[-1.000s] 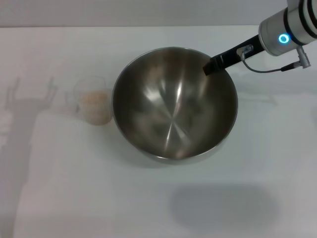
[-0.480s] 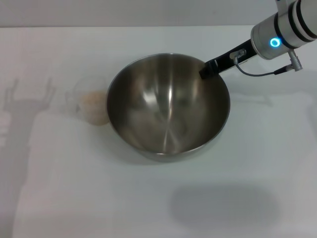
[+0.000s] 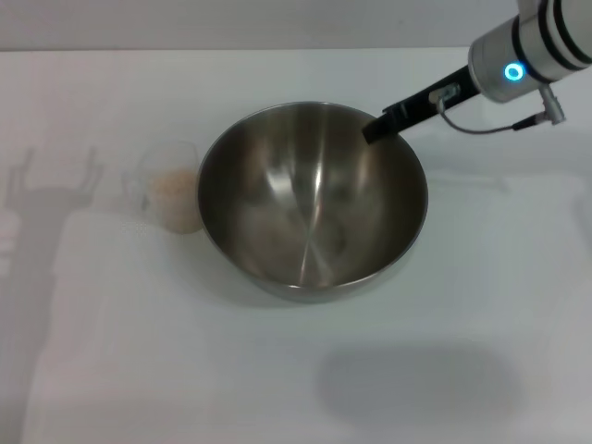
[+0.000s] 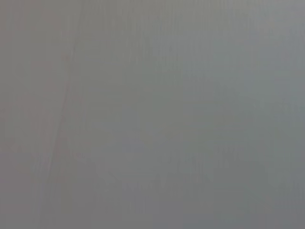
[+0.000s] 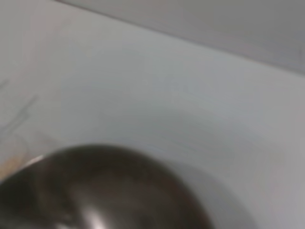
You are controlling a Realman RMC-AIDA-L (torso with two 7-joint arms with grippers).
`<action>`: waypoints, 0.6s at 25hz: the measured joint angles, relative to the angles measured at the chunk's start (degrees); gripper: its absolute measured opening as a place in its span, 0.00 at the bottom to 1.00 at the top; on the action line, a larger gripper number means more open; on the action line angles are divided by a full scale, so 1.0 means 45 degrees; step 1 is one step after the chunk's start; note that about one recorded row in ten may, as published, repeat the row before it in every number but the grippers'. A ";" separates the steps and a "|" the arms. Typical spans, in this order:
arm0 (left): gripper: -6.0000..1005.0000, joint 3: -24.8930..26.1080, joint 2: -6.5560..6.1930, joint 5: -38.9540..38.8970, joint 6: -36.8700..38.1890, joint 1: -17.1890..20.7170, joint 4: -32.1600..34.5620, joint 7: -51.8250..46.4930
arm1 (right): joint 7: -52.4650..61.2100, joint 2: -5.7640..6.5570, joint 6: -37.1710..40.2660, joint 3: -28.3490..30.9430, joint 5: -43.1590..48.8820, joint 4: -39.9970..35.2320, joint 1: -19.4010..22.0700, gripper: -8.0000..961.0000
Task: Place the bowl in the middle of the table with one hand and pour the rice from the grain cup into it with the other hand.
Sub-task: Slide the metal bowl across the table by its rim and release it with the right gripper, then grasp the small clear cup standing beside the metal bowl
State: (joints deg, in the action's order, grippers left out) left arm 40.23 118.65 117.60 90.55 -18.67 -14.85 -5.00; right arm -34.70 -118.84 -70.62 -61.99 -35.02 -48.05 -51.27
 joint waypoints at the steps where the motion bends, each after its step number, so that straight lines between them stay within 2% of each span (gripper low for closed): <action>1: 0.76 -0.0006 0.0004 -0.0001 0.0047 0.0018 0.0001 -0.0001 | 0.0000 0.0000 0.0006 -0.0028 0.0001 -0.0246 0.0048 0.24; 8: 0.75 -0.0035 0.0018 0.0000 0.0226 0.0097 0.0000 -0.0003 | -0.0013 -0.0029 0.0539 -0.0215 -0.0086 -0.1902 0.0278 0.43; 12: 0.75 -0.0009 0.0020 0.0002 0.0248 0.0198 0.0000 -0.0002 | -0.0132 -0.0076 0.1540 -0.0799 -0.0686 -0.3029 0.0664 0.42; 15: 0.75 0.0004 0.0020 -0.0004 0.0250 0.0248 0.0000 -0.0002 | -0.0546 -0.0080 0.2989 -0.1645 -0.1439 -0.3906 0.1259 0.42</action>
State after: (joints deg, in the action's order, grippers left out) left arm 40.25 118.74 117.58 91.68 -17.56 -14.85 -5.01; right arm -37.16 -119.20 -57.17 -69.39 -41.49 -65.63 -45.60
